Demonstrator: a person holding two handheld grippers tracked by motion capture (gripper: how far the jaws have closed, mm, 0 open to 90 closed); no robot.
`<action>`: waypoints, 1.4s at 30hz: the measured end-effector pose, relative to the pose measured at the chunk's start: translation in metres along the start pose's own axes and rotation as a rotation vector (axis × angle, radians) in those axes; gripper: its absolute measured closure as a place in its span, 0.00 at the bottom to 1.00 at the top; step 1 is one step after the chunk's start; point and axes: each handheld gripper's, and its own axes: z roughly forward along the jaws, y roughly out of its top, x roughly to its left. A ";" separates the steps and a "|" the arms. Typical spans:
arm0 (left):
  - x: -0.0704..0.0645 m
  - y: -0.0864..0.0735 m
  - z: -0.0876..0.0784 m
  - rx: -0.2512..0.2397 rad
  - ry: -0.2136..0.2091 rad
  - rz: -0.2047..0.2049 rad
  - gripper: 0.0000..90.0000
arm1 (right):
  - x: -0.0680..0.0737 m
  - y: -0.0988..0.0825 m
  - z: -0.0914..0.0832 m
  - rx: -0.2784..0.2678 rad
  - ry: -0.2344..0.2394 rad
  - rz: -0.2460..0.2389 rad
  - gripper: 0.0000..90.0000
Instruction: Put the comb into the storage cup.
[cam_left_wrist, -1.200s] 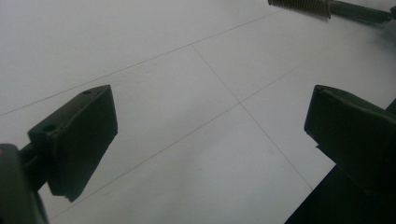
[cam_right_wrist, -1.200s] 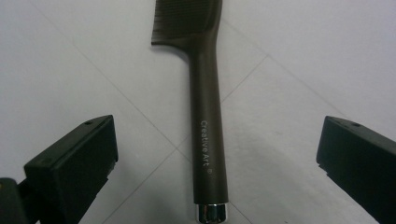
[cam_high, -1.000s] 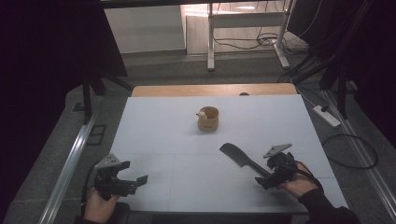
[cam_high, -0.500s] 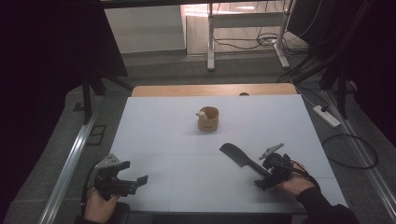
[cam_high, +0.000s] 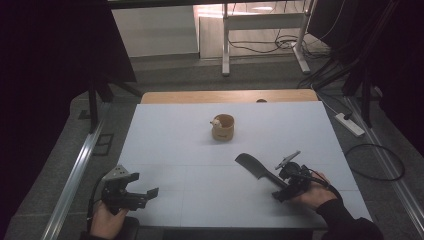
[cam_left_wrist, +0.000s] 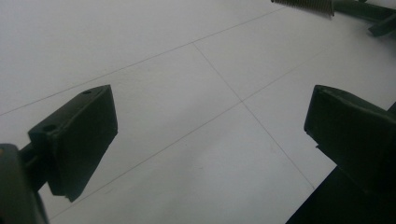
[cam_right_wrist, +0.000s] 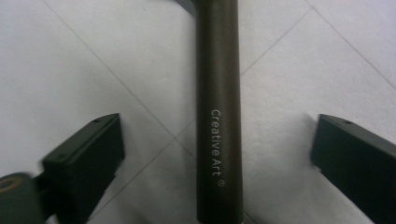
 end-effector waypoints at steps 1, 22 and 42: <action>0.000 0.000 0.000 0.001 0.001 0.001 0.04 | 0.000 0.001 -0.001 0.004 0.001 -0.005 0.13; 0.000 0.001 0.001 0.011 0.014 -0.004 0.04 | -0.007 0.008 -0.009 -0.028 0.012 0.007 0.81; -0.003 0.002 -0.002 -0.033 0.015 0.026 0.01 | -0.008 0.000 -0.018 -0.117 0.031 -0.033 0.81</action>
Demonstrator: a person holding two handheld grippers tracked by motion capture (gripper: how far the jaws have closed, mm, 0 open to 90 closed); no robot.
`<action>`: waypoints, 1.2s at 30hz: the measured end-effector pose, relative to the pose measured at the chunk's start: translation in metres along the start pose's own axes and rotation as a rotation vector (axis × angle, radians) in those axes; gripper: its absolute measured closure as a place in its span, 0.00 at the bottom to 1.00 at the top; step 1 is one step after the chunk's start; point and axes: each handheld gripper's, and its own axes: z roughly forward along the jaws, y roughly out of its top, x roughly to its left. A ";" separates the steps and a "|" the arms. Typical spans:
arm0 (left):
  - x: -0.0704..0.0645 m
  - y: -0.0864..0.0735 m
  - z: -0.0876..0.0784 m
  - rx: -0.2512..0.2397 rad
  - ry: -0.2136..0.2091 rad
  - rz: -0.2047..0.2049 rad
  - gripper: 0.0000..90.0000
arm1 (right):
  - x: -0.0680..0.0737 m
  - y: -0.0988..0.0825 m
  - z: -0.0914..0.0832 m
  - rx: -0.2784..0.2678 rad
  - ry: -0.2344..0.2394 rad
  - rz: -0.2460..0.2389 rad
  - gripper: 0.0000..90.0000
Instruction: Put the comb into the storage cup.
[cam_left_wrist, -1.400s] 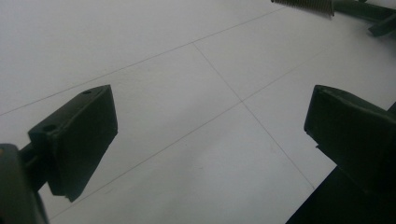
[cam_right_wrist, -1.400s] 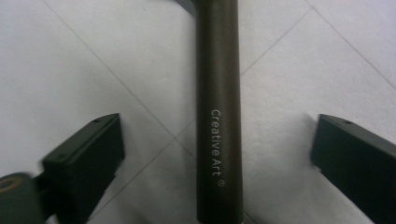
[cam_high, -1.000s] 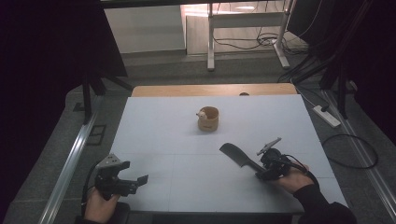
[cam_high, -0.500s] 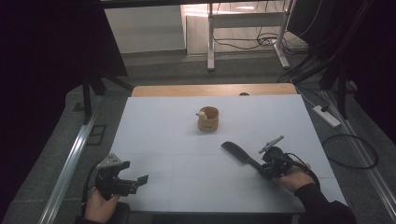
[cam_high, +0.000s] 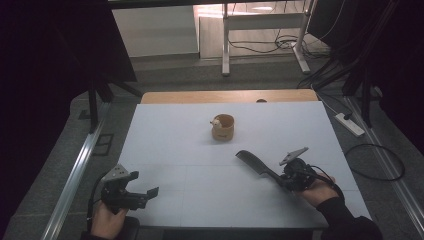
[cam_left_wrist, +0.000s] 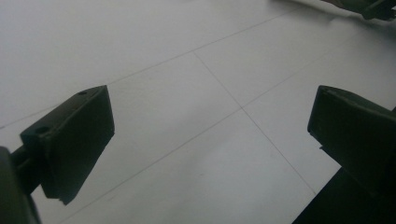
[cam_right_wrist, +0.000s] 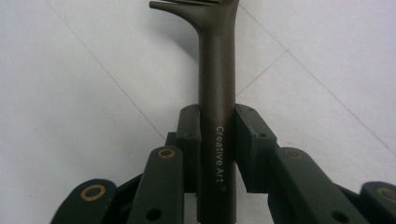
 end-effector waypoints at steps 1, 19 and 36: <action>-0.001 0.000 0.000 -0.002 0.003 0.007 0.01 | 0.000 -0.001 -0.001 -0.006 0.002 -0.007 0.81; -0.011 0.013 0.007 -0.018 -0.025 0.045 0.00 | 0.004 -0.004 -0.017 -0.102 -0.026 -0.040 0.81; -0.018 0.035 0.020 -0.004 -0.060 0.053 0.00 | 0.010 -0.006 -0.026 -0.162 -0.037 -0.071 0.81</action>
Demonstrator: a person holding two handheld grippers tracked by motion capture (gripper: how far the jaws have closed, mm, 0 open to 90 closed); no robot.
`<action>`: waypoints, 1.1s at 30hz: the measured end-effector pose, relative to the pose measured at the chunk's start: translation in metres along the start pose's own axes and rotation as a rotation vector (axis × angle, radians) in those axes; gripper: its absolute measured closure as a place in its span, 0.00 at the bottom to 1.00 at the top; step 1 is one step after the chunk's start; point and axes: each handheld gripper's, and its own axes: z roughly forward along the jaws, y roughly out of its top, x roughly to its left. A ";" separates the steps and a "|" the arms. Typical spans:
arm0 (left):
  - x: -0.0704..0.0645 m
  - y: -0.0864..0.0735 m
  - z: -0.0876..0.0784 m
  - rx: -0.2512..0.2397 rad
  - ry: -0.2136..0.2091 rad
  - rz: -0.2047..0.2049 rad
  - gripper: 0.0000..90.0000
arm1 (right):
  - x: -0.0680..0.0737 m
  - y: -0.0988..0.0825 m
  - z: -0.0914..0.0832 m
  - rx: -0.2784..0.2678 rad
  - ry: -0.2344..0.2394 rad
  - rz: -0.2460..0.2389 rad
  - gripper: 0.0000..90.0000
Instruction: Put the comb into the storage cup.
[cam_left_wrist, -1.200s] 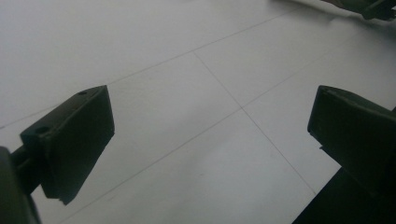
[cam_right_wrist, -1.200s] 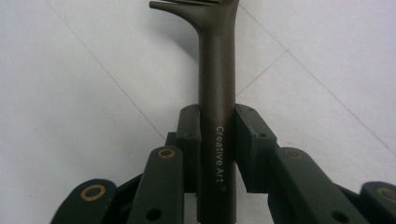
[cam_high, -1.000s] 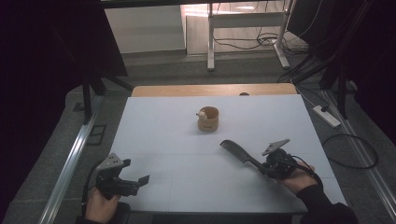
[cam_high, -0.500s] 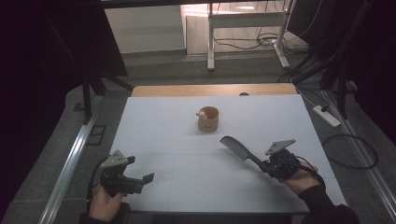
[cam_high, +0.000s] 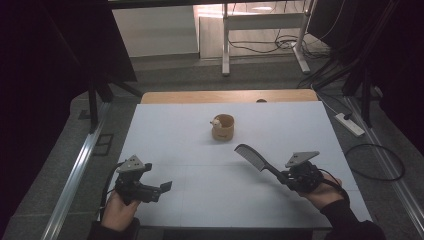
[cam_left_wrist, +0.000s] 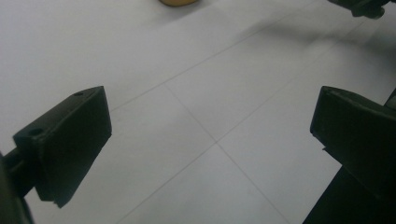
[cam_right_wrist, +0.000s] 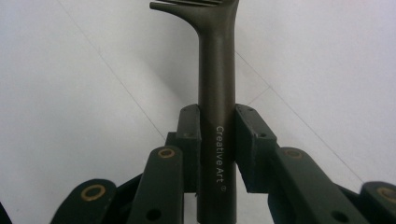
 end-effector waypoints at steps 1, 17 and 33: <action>0.000 0.002 0.001 -0.003 -0.002 -0.002 0.00 | 0.000 0.000 0.000 -0.001 0.001 -0.003 0.81; -0.001 0.028 0.016 -0.005 -0.060 0.010 0.00 | 0.006 0.001 -0.007 -0.057 -0.016 -0.036 0.81; -0.001 0.054 0.028 -0.001 -0.131 0.037 0.00 | 0.010 0.003 -0.013 -0.114 -0.030 -0.069 0.81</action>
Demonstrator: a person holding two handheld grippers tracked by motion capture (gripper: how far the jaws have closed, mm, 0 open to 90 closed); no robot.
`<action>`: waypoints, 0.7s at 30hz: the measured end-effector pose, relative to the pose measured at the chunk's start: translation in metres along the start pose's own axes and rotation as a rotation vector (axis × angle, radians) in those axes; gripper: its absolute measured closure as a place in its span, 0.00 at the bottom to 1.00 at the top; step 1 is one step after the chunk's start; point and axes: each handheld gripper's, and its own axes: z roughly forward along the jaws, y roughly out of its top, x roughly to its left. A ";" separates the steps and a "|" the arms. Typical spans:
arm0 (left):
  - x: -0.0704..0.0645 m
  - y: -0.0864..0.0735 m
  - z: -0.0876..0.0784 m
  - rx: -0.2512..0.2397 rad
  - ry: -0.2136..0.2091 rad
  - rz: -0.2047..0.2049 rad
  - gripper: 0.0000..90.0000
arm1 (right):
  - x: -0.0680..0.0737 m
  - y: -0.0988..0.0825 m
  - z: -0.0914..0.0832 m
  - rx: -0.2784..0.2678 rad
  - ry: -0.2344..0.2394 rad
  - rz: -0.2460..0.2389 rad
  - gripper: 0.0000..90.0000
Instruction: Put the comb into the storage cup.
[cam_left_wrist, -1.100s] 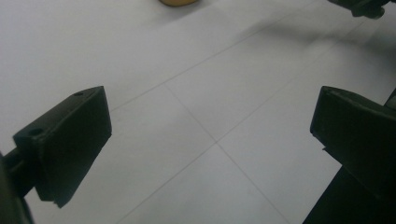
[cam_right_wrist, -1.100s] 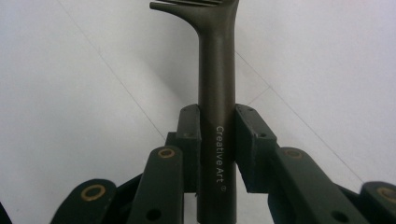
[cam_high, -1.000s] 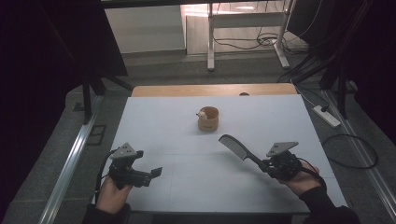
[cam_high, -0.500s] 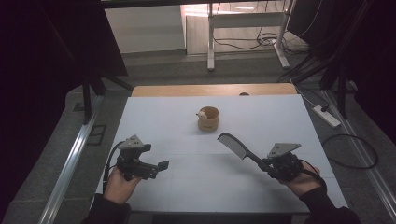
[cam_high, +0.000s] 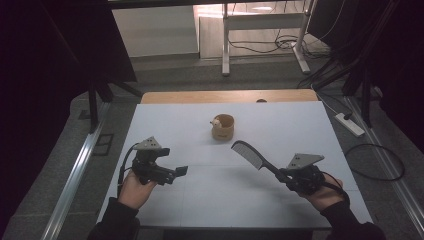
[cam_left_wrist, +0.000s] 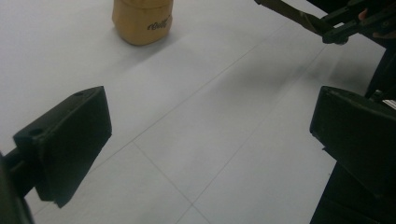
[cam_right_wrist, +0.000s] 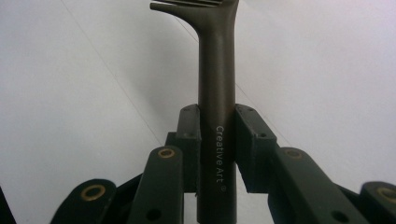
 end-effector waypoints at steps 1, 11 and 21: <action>0.000 0.002 0.001 0.000 -0.003 0.001 0.00 | 0.000 0.000 0.000 -0.002 -0.001 -0.001 0.81; 0.003 0.017 0.006 -0.018 -0.047 -0.015 0.00 | 0.004 0.002 -0.002 -0.023 -0.003 -0.031 0.81; 0.004 0.028 0.015 -0.012 -0.078 -0.027 0.00 | 0.009 0.005 -0.004 -0.050 -0.009 -0.058 0.81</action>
